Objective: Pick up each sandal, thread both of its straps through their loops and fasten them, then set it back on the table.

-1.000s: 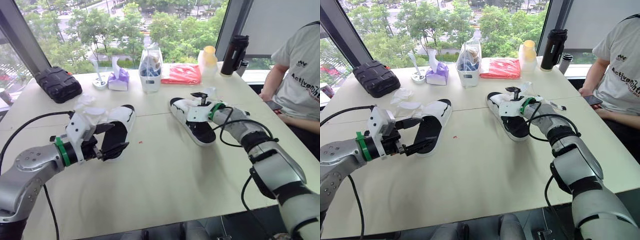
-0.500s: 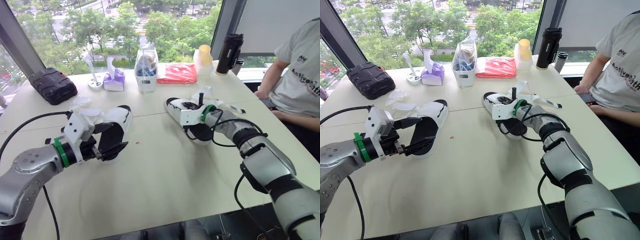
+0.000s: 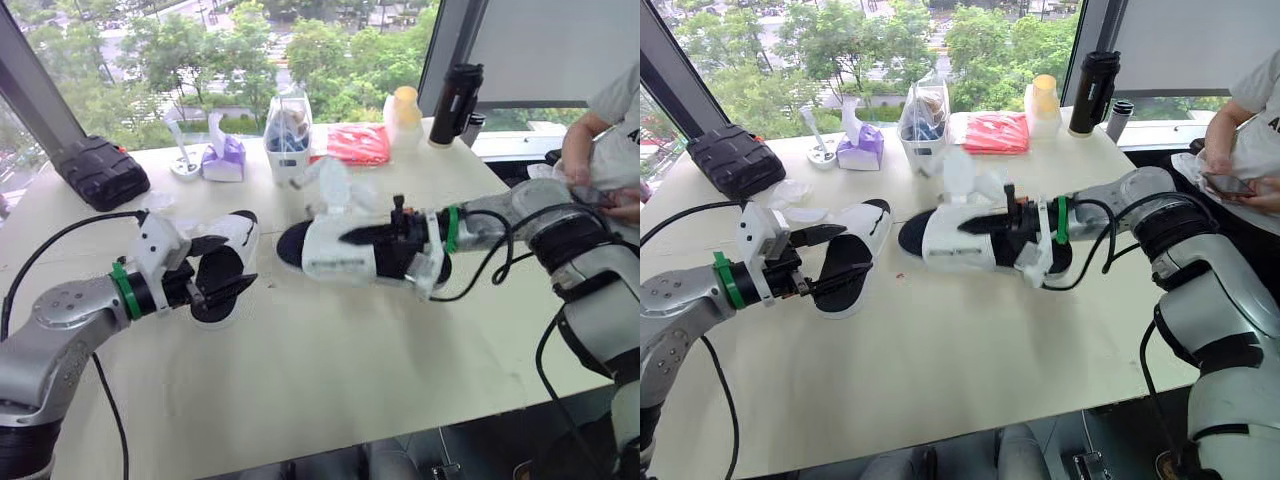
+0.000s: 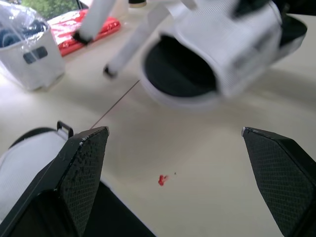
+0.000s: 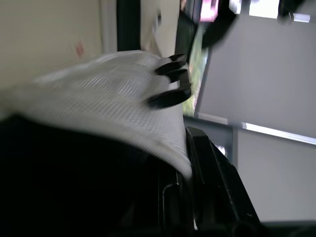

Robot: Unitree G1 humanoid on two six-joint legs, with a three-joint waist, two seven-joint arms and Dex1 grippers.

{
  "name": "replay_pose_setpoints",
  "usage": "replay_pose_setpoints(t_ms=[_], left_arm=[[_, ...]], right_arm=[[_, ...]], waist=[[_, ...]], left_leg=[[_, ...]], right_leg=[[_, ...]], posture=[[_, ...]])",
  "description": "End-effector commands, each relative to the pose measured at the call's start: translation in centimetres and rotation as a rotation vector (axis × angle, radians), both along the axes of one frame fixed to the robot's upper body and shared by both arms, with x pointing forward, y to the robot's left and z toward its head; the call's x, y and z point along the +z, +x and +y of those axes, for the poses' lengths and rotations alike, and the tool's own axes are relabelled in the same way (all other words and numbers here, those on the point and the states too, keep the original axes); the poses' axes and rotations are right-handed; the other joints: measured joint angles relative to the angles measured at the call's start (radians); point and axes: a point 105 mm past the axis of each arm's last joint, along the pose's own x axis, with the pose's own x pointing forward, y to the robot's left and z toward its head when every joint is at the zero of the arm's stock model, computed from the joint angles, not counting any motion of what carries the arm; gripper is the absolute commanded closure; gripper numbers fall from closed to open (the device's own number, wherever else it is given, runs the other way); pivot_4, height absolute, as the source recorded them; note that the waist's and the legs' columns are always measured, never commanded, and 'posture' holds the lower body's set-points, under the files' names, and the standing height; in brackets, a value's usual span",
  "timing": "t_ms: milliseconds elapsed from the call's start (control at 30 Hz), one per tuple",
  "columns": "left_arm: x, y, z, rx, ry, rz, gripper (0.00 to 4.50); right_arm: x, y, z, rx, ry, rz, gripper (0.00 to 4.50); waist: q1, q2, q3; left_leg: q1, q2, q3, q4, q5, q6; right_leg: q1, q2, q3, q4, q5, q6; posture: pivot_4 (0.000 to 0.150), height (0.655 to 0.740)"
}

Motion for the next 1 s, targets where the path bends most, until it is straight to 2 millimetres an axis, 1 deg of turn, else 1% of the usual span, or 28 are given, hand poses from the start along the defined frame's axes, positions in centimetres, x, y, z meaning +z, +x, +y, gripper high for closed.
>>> replay_pose_setpoints(t_ms=[33, 167, 300, 567, 700, 767, 800, 833, 1000], left_arm=[[0.8, 0.2, -0.2, -0.016, 0.010, -0.041, 0.00], [0.9, 0.2, -0.6, -0.033, 0.008, -0.040, 0.00], [0.9, 0.2, -0.7, -0.040, 0.010, -0.042, 0.00], [0.8, -0.2, -1.0, -0.040, 0.005, -0.041, 0.00], [0.8, -0.3, -1.2, -0.044, 0.002, -0.040, 0.00], [0.7, -0.3, -1.4, -0.051, 0.006, -0.042, 0.00], [0.7, -0.3, -1.5, -0.056, 0.007, -0.042, 0.00], [0.7, -0.4, -1.6, -0.062, 0.009, -0.043, 0.00], [0.2, -0.5, -2.0, -0.093, 0.048, -0.048, 0.00]], right_arm=[[0.3, -1.6, 0.7, 0.122, 0.000, -0.017, 4.43], [-2.0, -3.2, 1.1, 0.223, -0.095, 0.024, 4.43], [-2.7, -3.7, 1.3, 0.265, -0.100, 0.055, 4.43], [-4.2, -2.9, 2.6, 0.281, -0.105, 0.037, 4.43], [-5.1, -2.6, 2.6, 0.272, -0.138, 0.062, 4.43], [-5.7, -2.6, 2.4, 0.262, -0.171, 0.086, 3.77], [-5.7, -2.5, 2.3, 0.249, -0.176, 0.094, 3.52], [-5.7, -2.2, 2.2, 0.232, -0.181, 0.101, 3.10], [-4.8, -1.4, 1.0, 0.128, -0.197, 0.156, 0.68]], waist=[[0.000, 0.000, 0.000], [0.001, 0.000, 0.000], [0.002, 0.000, 0.000], [0.001, 0.000, 0.000], [0.002, 0.000, 0.000], [0.002, -0.001, 0.000], [0.002, -0.001, 0.000], [0.001, -0.001, 0.000], [0.001, -0.001, 0.000]], left_leg=[[0.000, 0.000, 0.002, 0.000, 0.000, 0.000], [0.001, 0.001, 0.008, 0.000, 0.000, 0.000], [0.001, 0.002, 0.010, 0.000, 0.000, 0.000], [0.002, 0.003, 0.013, 0.000, 0.000, 0.000], [0.002, 0.004, 0.013, 0.000, 0.000, 0.000], [0.002, 0.004, 0.013, 0.000, 0.000, 0.000], [0.002, 0.004, 0.013, 0.000, 0.000, 0.000], [0.002, 0.004, 0.013, 0.000, 0.000, 0.000], [0.003, 0.004, 0.014, 0.000, 0.000, 0.000]], right_leg=[[-0.001, 0.000, 0.002, 0.000, 0.000, 0.000], [-0.003, 0.002, 0.007, 0.001, 0.001, -0.001], [-0.003, 0.003, 0.009, 0.001, 0.001, -0.001], [-0.003, 0.004, 0.011, 0.001, 0.002, -0.003], [-0.003, 0.004, 0.012, 0.000, 0.002, -0.003], [-0.003, 0.004, 0.012, 0.000, 0.002, -0.003], [-0.003, 0.004, 0.012, 0.000, 0.002, -0.003], [-0.003, 0.004, 0.012, 0.000, 0.002, -0.003], [-0.003, 0.005, 0.012, 0.000, 0.003, -0.004]], posture=[[0.150, 0.7400], [0.150, 0.7400], [0.150, 0.7400], [0.150, 0.7400], [0.150, 0.7400], [0.150, 0.7400], [0.150, 0.7400], [0.150, 0.7400], [0.150, 0.7400]])
